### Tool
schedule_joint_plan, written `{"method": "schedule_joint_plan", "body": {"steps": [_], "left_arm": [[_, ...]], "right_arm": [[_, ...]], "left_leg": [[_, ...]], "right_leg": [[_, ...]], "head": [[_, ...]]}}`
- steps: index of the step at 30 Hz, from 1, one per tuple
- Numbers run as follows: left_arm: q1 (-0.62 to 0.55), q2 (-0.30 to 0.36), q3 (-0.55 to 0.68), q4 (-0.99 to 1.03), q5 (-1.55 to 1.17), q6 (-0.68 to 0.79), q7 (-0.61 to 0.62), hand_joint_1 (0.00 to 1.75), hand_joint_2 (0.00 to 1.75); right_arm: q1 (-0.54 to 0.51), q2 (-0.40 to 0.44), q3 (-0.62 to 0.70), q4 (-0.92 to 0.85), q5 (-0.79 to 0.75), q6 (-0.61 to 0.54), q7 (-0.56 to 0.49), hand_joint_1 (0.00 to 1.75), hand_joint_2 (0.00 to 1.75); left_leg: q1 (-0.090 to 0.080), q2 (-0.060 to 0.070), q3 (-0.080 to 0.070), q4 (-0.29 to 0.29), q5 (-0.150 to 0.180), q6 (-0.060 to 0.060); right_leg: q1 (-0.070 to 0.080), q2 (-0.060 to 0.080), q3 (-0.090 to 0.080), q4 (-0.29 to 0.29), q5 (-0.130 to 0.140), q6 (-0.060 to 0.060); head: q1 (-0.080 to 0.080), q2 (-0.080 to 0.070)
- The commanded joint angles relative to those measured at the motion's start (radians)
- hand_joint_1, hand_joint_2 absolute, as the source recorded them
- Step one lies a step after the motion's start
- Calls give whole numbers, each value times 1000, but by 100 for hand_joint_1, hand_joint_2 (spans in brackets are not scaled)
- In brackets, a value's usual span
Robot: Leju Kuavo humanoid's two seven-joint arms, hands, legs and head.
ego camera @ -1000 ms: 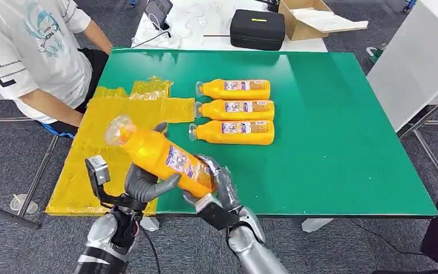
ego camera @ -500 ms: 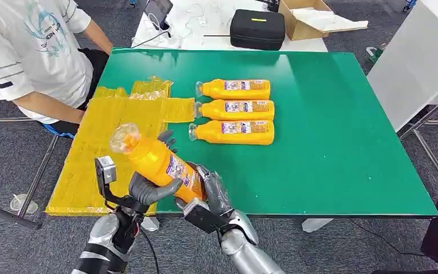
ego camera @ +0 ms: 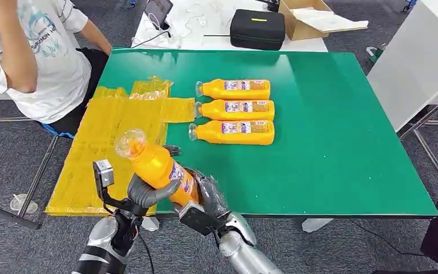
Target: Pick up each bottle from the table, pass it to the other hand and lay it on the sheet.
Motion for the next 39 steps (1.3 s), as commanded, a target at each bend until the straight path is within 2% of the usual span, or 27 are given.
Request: {"method": "schedule_joint_plan", "body": {"steps": [1,2,3,4,10,11,12,13,14,15,16,23,26,27,30,31,32,36,38,39], "left_arm": [[-47,13,-39,47,-32,6,-17,175,175],[-46,12,-34,39,-60,36,-18,175,175],[-46,12,-34,39,-60,36,-18,175,175],[-46,12,-34,39,-60,36,-18,175,175],[-47,13,-33,39,-59,36,-18,175,175],[-47,13,-33,39,-59,36,-18,175,175],[-46,13,-32,39,-68,46,-16,175,175],[-44,12,-27,40,-68,46,-15,175,175],[-41,10,-19,38,-68,53,-14,175,175],[-37,9,-11,34,-62,51,-13,175,175],[-34,10,-5,27,-60,55,-14,175,175],[-30,24,106,-74,-49,129,2,175,175],[-33,26,114,-77,-49,131,11,175,175],[-33,26,114,-77,-49,131,11,175,175],[-32,24,114,-76,-49,132,10,175,175],[-34,20,122,-74,-46,140,8,175,175],[-45,22,150,-82,-57,191,1,175,175],[-97,21,244,-99,-70,309,10,175,175],[-122,27,260,-96,-113,375,3,175,175],[-137,32,264,-93,-160,430,-11,175,175]], "right_arm": [[-30,-1,48,96,10,8,6,169,175],[-30,-1,43,92,7,2,4,169,175],[-30,-1,43,92,7,2,4,169,175],[-30,-1,43,92,7,2,4,169,175],[-32,-1,43,91,7,3,4,169,175],[-32,-1,43,91,7,3,4,169,175],[-29,-1,39,85,4,0,5,159,175],[-27,0,35,77,2,-8,3,86,175],[-21,2,26,63,0,-34,2,0,175],[-16,4,19,48,-3,-55,-2,0,175],[-16,3,15,34,-7,-53,0,0,0],[67,-48,-49,-327,-76,-87,25,0,0],[71,-53,-50,-347,-77,-79,37,0,0],[74,-53,-48,-346,-77,-79,36,0,0],[76,-52,-47,-344,-77,-78,35,0,0],[76,-47,-58,-342,-84,-99,24,0,0],[86,-50,-73,-386,-106,-117,6,0,0],[129,-69,-96,-532,-155,-120,15,0,0],[136,-70,-98,-554,-166,-117,16,0,0],[142,-69,-94,-568,-173,-119,4,0,0]], "left_leg": [[0,0,3,-1,0,1],[0,0,2,-1,0,1],[-1,0,8,-1,-2,2],[0,0,2,-1,0,1],[0,0,2,-1,0,1],[-1,0,8,-1,-2,2],[0,-1,3,-1,-1,1],[0,-1,5,-1,-1,1],[0,0,5,-1,-1,1],[0,0,3,0,-1,1],[0,0,4,-1,-1,1],[0,1,2,0,-1,1],[-1,1,5,0,-2,2],[-1,0,1,0,0,1],[0,1,2,-1,0,1],[-1,2,7,-2,-2,2],[0,1,3,-1,-1,1],[0,0,0,0,0,1],[0,1,1,0,0,1],[0,2,6,0,-2,2]], "right_leg": [[0,-1,3,-1,-1,-1],[0,-1,2,-1,0,-1],[0,-2,8,-1,-2,-2],[0,-1,2,0,-1,-1],[0,-1,2,-1,0,-1],[0,-2,8,-1,-2,-2],[0,-2,4,0,-1,-1],[0,-2,5,-1,-1,-1],[0,-2,5,-1,-1,-1],[0,-1,3,0,-1,-1],[0,-1,4,-1,-1,-1],[0,-1,1,1,-1,-1],[0,-1,5,0,-2,-2],[0,0,1,0,0,0],[0,0,2,-1,0,-1],[0,0,7,-1,-1,-2],[0,0,3,0,0,-1],[0,-1,0,0,0,-1],[0,0,1,0,0,-1],[0,0,6,0,-1,-2]], "head": [[0,0],[0,0],[0,0],[0,0],[0,0],[0,0],[0,0],[0,0],[0,0],[0,0],[0,0],[0,0],[0,0],[0,0],[0,0],[0,0],[0,0],[0,0],[1,0],[-2,0]]}}
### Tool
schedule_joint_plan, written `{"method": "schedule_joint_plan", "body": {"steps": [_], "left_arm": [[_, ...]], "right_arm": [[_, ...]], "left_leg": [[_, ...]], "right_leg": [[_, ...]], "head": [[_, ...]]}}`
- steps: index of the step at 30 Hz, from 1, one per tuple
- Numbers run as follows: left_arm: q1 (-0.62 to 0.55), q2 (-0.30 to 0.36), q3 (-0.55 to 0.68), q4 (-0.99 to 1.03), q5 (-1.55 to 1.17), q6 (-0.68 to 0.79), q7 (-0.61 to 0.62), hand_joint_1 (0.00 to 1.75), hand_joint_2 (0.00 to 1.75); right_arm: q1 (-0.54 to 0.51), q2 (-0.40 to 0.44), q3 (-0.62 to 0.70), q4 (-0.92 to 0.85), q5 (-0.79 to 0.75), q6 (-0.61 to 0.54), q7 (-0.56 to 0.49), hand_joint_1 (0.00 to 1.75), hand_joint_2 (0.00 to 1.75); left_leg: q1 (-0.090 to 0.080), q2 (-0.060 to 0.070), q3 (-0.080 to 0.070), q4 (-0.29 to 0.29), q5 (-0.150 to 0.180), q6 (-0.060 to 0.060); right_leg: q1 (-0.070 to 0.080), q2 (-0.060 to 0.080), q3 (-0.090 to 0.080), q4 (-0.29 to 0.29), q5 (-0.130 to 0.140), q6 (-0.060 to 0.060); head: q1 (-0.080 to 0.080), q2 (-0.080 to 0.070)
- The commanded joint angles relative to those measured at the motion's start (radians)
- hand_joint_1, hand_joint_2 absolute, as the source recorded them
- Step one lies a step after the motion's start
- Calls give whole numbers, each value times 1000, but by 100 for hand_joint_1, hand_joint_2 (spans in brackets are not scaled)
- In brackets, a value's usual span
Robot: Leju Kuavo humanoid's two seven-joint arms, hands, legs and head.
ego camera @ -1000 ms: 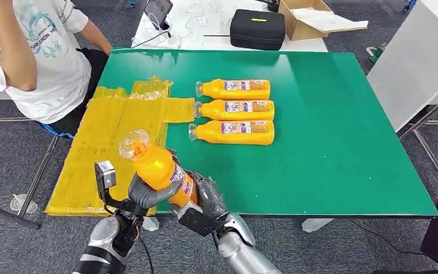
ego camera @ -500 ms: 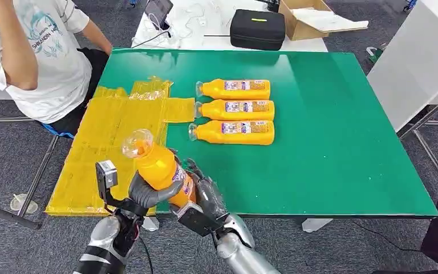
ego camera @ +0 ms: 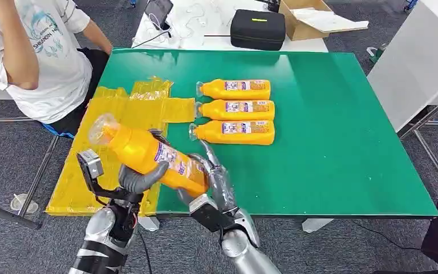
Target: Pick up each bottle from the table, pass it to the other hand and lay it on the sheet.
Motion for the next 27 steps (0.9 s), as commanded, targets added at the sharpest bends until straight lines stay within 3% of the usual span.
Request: {"method": "schedule_joint_plan", "body": {"steps": [1,6,9,14,20,21,24,27], "left_arm": [[-126,52,174,22,-161,265,-36,175,175],[-245,100,160,141,-528,615,-60,175,175],[-301,117,157,235,-609,657,-47,175,175],[-462,176,102,585,-919,859,40,175,175],[-518,202,42,736,-1096,871,139,175,175],[-525,206,19,756,-1139,862,170,175,175],[-552,223,-56,807,-1266,780,272,175,175],[-559,231,-75,837,-1300,672,287,175,175]], "right_arm": [[33,-54,-50,-228,-36,-22,-22,0,0],[55,-50,18,-343,-76,-86,-88,0,0],[59,-60,52,-392,-103,-121,-88,0,0],[39,-78,110,-422,-124,-152,-88,0,0],[25,-64,108,-361,-151,-118,-88,0,0],[21,-62,108,-350,-153,-110,-88,0,0],[19,-61,109,-336,-151,-91,-87,0,0],[23,-61,109,-332,-148,-71,-84,0,0]], "left_leg": [[1,4,1,0,0,0],[0,1,1,0,1,0],[0,0,1,0,1,0],[0,-1,3,0,2,0],[0,2,8,-2,1,0],[0,2,3,-1,2,-1],[0,2,2,0,2,-1],[0,2,3,-1,2,-1]], "right_leg": [[1,2,0,0,1,-2],[1,-1,0,1,1,-4],[0,-2,0,2,1,-4],[0,-3,3,1,1,-4],[1,0,6,-1,1,-5],[0,0,1,0,2,-4],[1,1,1,0,2,-4],[1,1,2,0,2,-4]], "head": [[-1,0],[-1,0],[-1,0],[-1,0],[-1,0],[-1,0],[-1,0],[0,0]]}}
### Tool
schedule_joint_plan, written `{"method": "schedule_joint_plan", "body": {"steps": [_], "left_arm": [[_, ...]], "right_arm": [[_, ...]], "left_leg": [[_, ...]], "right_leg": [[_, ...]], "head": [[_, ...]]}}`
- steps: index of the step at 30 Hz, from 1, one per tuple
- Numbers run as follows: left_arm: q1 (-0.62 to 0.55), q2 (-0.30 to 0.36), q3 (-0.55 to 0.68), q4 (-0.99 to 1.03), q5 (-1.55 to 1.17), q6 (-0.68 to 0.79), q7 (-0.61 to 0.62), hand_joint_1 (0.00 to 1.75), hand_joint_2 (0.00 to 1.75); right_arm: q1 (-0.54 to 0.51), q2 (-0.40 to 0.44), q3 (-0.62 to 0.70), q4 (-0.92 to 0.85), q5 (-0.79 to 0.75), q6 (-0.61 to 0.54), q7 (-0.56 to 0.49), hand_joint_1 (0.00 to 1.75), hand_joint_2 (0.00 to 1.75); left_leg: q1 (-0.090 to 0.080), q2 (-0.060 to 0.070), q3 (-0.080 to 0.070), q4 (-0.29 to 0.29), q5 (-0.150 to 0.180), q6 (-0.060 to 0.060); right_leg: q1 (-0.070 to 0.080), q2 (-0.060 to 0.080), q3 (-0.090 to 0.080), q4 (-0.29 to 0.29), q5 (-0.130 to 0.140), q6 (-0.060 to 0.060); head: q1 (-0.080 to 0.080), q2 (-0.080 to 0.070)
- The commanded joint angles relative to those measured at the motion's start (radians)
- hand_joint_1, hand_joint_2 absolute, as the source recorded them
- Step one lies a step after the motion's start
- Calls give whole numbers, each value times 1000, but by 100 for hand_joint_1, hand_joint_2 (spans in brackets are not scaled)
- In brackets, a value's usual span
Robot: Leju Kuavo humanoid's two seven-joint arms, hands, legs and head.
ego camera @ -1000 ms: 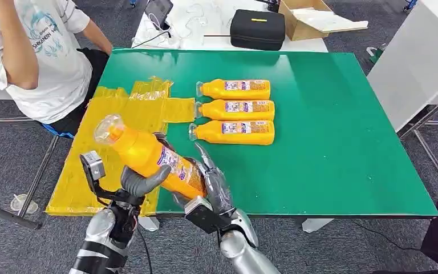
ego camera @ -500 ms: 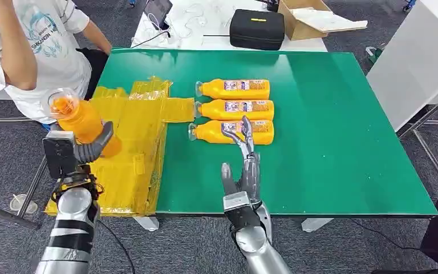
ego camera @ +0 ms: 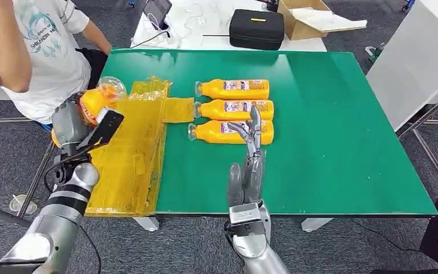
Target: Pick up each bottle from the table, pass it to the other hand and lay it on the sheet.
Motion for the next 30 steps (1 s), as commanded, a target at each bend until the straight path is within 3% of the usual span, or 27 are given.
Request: {"method": "schedule_joint_plan", "body": {"steps": [1,30], "left_arm": [[-125,70,-168,280,-153,-188,106,175,175],[-49,144,-248,298,-190,-473,-76,175,175]], "right_arm": [[-35,-29,24,68,-1,41,7,0,0],[-54,2,1,192,-46,164,29,0,0]], "left_leg": [[0,1,4,-1,-1,1],[0,2,4,-1,-1,1]], "right_leg": [[1,0,4,-1,-1,-1],[0,1,3,-1,0,-1]], "head": [[0,0],[0,0]]}}
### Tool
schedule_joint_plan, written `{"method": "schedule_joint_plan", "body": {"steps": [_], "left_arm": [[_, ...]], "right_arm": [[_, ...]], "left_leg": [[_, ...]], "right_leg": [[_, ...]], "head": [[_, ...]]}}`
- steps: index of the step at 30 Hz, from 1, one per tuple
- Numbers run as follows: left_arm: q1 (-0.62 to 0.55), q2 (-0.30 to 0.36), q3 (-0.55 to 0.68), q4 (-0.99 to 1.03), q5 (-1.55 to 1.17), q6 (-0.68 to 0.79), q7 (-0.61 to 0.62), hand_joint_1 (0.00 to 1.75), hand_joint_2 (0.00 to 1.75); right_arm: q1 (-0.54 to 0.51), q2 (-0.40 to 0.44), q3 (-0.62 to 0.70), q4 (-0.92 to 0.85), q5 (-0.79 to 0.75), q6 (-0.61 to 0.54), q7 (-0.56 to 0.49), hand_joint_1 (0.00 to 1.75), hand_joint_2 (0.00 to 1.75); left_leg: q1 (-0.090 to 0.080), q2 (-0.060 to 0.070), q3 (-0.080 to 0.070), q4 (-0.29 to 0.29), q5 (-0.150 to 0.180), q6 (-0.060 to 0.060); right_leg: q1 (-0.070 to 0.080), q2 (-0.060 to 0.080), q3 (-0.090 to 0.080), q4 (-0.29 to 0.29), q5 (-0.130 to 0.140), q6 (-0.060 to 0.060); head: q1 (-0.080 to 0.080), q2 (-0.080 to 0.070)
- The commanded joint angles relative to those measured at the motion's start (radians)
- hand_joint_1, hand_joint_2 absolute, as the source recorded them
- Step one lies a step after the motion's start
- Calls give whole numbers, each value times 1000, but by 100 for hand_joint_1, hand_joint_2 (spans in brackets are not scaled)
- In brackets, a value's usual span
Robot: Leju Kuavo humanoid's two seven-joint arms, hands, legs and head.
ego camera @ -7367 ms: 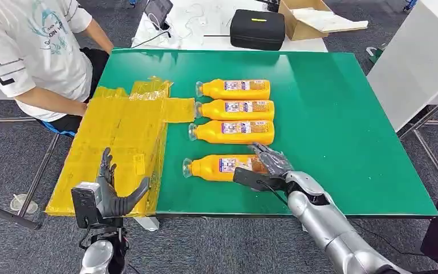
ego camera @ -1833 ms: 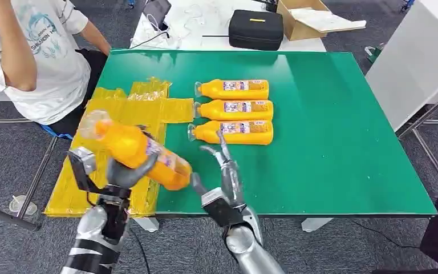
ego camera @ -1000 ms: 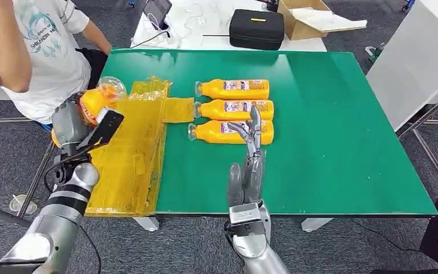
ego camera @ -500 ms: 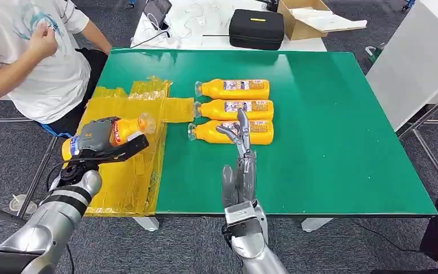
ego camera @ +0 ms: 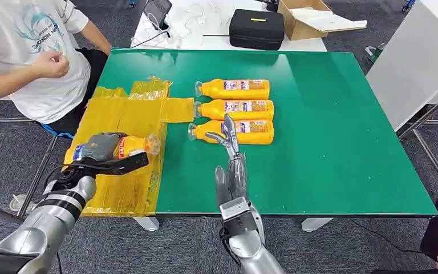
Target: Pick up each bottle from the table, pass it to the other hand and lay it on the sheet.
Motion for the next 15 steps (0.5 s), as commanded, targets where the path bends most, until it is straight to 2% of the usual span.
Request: {"method": "schedule_joint_plan", "body": {"steps": [1,2,3,4,6,15], "left_arm": [[-8,34,-64,68,3,-45,-16,175,175],[-4,36,-73,68,-1,-55,-21,175,175],[-2,37,-76,70,0,-76,-18,155,175],[-2,38,-78,71,2,-84,-23,127,175],[-2,38,-78,71,2,-84,-23,127,175],[-2,38,-78,71,2,-84,-23,127,175]], "right_arm": [[-49,-5,-6,101,-13,14,6,0,0],[-51,-3,-7,108,-16,19,6,0,0],[-51,-1,-9,113,-18,24,6,0,0],[-53,0,-10,116,-18,24,6,0,0],[-53,0,-10,116,-18,24,6,0,0],[-53,0,-10,116,-18,24,6,0,0]], "left_leg": [[0,3,6,-1,-1,1],[0,3,6,-1,-2,2],[0,3,8,-2,-2,2],[0,3,7,-1,-2,2],[0,2,3,-1,-1,1],[0,3,5,-1,-1,1]], "right_leg": [[0,1,5,-1,-1,-1],[0,1,5,-1,-1,-1],[1,1,7,-1,-1,-2],[0,1,6,-1,-1,-1],[0,2,3,-1,0,-1],[0,2,5,-1,0,-1]], "head": [[0,0],[0,0],[0,0],[0,0],[0,0],[0,0]]}}
